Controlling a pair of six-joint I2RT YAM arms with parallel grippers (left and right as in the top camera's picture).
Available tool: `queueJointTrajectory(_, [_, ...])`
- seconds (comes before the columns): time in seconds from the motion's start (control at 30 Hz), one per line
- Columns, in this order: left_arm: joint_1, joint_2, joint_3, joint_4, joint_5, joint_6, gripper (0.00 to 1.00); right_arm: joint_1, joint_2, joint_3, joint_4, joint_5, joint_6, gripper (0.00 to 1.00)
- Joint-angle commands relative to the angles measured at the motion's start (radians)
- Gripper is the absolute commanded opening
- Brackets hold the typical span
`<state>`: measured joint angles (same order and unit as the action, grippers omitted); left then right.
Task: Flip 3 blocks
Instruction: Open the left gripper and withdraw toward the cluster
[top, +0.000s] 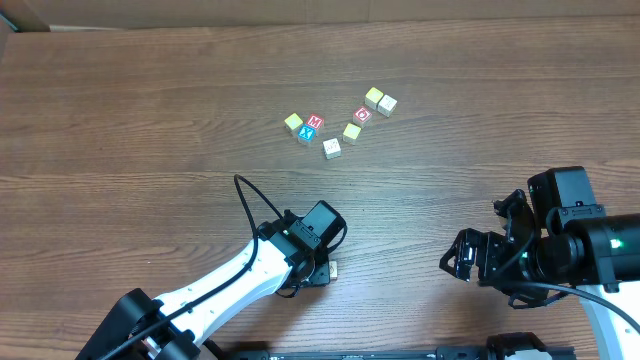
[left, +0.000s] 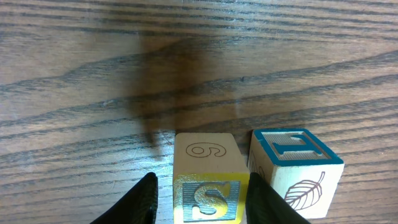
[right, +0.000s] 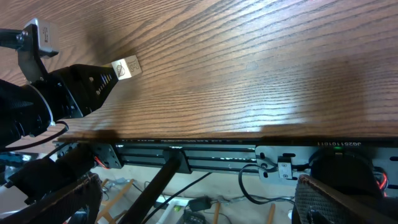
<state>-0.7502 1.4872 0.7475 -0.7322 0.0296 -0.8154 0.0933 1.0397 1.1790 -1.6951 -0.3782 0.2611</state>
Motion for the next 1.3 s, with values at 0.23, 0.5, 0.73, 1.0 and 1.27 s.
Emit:
queueJointTrajectory(0.23, [0.006,-0.092,0.009,-0.014,-0.013,0.008,0.41,0.005,-0.008,0.020,0.001,-0.008,-0.006,1.00])
queueJointTrajectory(0.5, [0.006,-0.233,0.009,-0.073,-0.045,0.008,0.52,0.005,-0.008,0.020,0.002,-0.008,-0.006,1.00])
queueJointTrajectory(0.73, [0.079,-0.227,0.018,0.058,-0.052,0.100,0.66,0.005,-0.008,0.020,0.010,-0.008,-0.006,1.00])
queueJointTrajectory(1.0, [0.236,0.011,0.268,0.093,0.035,0.229,0.66,0.005,-0.008,0.020,0.014,-0.008,-0.006,1.00])
queueJointTrajectory(1.27, [0.241,0.344,0.650,-0.017,0.045,0.233,0.64,0.005,-0.008,0.020,0.013,-0.008,-0.006,1.00])
